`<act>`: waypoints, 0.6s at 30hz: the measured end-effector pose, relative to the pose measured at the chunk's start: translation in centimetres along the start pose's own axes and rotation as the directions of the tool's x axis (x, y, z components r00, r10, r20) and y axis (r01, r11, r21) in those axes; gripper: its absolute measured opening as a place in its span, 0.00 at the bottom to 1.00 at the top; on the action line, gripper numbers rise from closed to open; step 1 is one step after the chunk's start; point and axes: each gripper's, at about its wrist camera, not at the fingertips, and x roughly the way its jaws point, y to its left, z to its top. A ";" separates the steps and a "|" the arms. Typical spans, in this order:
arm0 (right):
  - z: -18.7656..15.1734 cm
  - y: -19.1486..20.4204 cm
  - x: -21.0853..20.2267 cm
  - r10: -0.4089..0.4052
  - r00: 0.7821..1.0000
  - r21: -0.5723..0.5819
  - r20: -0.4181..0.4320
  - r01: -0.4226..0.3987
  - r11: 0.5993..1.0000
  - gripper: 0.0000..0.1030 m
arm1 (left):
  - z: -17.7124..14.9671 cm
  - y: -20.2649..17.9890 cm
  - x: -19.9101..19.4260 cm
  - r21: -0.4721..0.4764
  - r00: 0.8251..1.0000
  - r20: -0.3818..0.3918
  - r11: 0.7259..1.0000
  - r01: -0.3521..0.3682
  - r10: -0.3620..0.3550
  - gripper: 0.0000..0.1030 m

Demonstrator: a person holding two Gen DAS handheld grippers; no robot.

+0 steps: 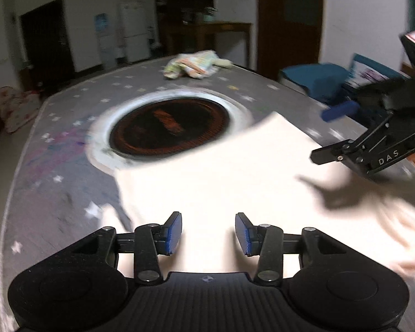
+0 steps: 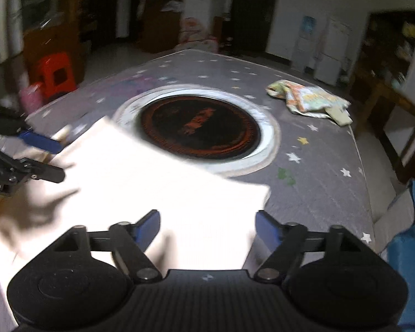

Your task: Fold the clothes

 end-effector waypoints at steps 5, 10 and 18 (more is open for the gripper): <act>-2.6 3.9 -2.1 0.028 0.999 -0.109 -0.044 -0.033 0.993 0.87 | -2.0 -2.0 -1.2 -0.001 0.999 -0.033 0.999 0.039 -0.039 0.45; -4.8 7.6 -3.4 0.038 0.997 -0.214 -0.065 -0.051 0.975 0.92 | -3.7 -3.4 -3.1 0.018 0.991 -0.019 0.991 0.132 -0.132 0.45; -6.4 11.1 -6.5 0.128 0.990 -0.270 -0.052 -0.138 0.953 0.94 | -6.8 -3.9 -6.6 0.048 0.981 -0.018 0.980 0.193 -0.192 0.51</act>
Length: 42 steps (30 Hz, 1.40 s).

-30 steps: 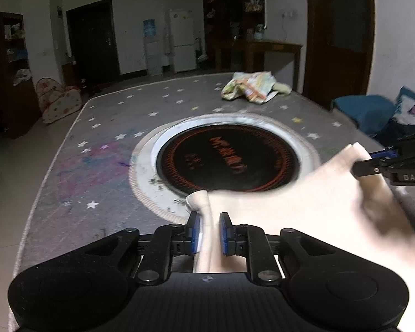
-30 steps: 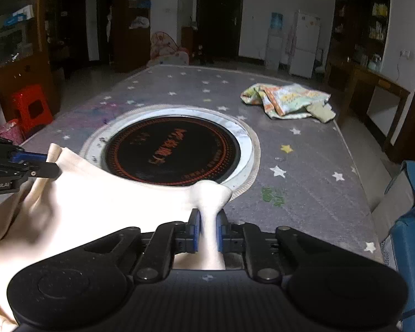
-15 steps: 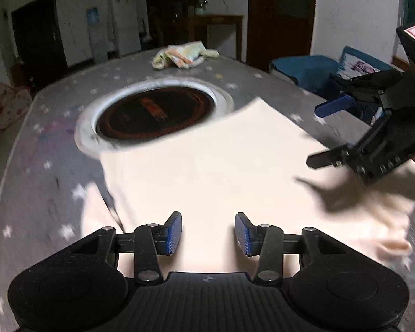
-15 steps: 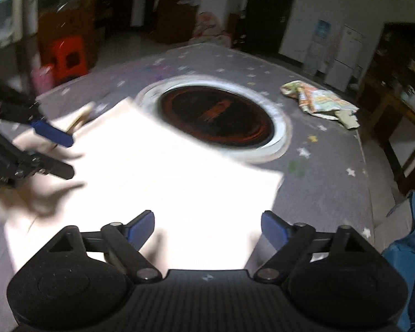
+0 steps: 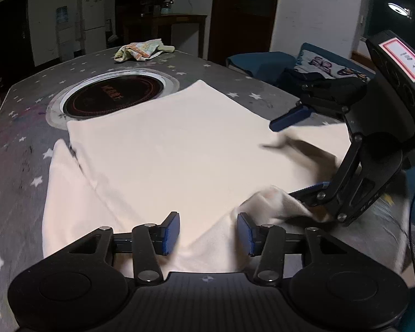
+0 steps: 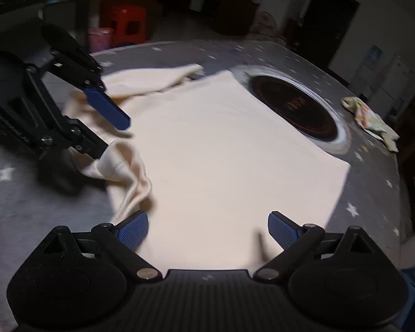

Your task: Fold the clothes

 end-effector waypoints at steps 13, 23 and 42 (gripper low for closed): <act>-0.1 3.9 -3.6 0.106 0.992 -0.038 0.064 -0.104 0.994 0.96 | -2.7 -0.6 -4.0 0.023 0.998 0.047 0.999 -0.048 0.046 0.72; 0.6 2.9 -1.3 0.129 0.986 0.109 0.105 -0.141 0.984 0.97 | 2.6 6.4 -1.3 -0.238 0.947 0.053 0.925 -0.296 0.316 0.80; -1.3 2.8 0.0 0.207 0.976 0.165 0.070 -0.216 0.962 0.99 | 4.3 13.0 5.4 -0.376 0.927 -0.001 0.859 -0.347 0.375 0.31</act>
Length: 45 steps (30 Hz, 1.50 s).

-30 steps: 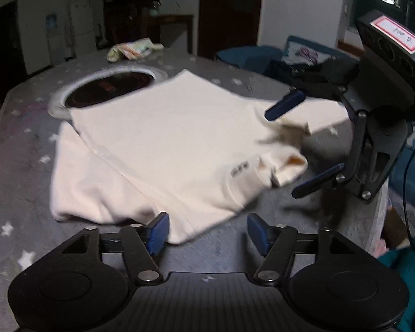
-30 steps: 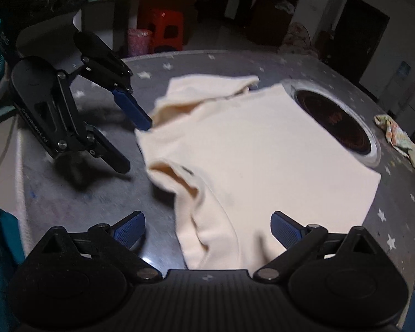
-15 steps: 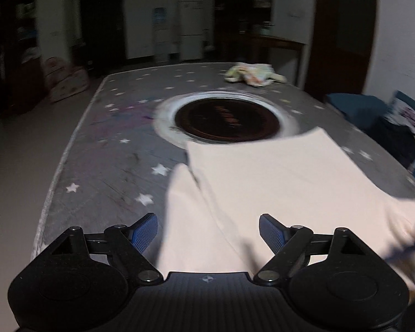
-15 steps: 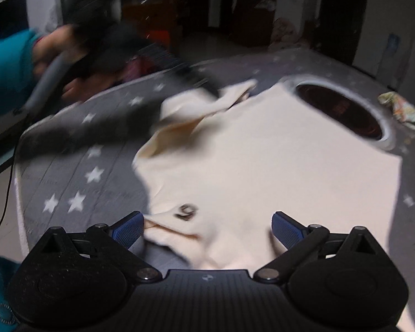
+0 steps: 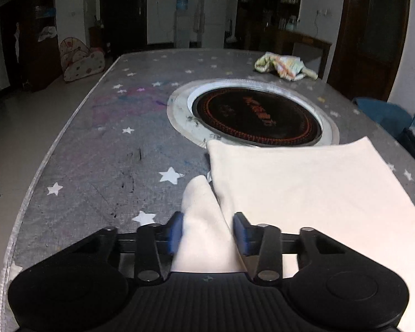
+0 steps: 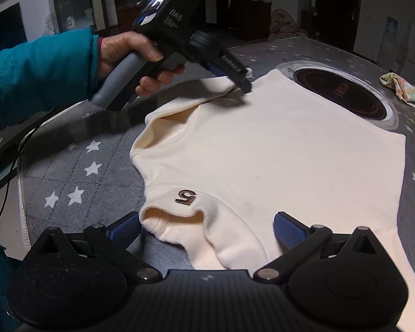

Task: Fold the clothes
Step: 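Grasp the sweatshirt sleeve with the left gripper and pull it outward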

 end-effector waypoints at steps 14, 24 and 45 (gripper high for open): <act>0.5 0.6 -1.1 -0.030 0.999 0.009 0.031 0.030 1.000 0.99 | -2.9 5.7 -11.3 -0.163 0.975 0.211 0.986 -0.035 0.070 0.09; 1.1 3.2 -1.4 0.072 0.997 -0.042 0.036 -0.070 0.997 0.99 | -10.5 9.5 -18.0 -0.252 0.948 0.261 0.961 -0.116 0.183 0.11; 0.9 4.0 0.2 0.126 0.992 0.001 -0.016 -0.126 0.992 0.99 | -10.4 8.2 -14.0 -0.150 0.984 0.116 0.982 -0.119 0.137 0.40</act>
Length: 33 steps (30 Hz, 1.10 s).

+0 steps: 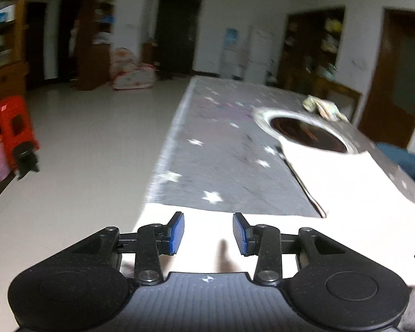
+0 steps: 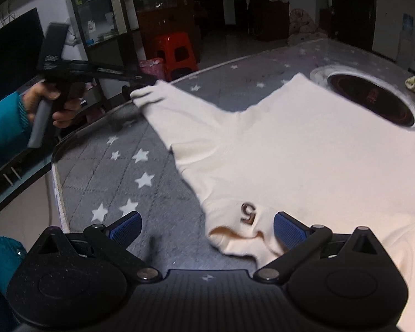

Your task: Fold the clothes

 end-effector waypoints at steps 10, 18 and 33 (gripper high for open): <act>-2.4 -1.3 -3.6 -0.041 0.998 0.107 0.050 0.035 0.994 0.99 | 0.9 -0.2 2.4 0.052 0.995 -0.036 0.994 -0.096 0.098 0.43; -7.3 -6.8 -9.8 -0.318 0.941 0.376 0.115 0.255 0.891 0.99 | 1.9 -6.8 1.5 0.144 0.997 -0.010 0.986 0.077 -0.077 0.44; -17.5 -14.4 -16.3 -0.675 0.737 0.672 -0.038 0.518 0.528 0.81 | -0.8 -26.3 1.0 0.415 0.846 -0.172 0.742 0.527 -0.504 0.44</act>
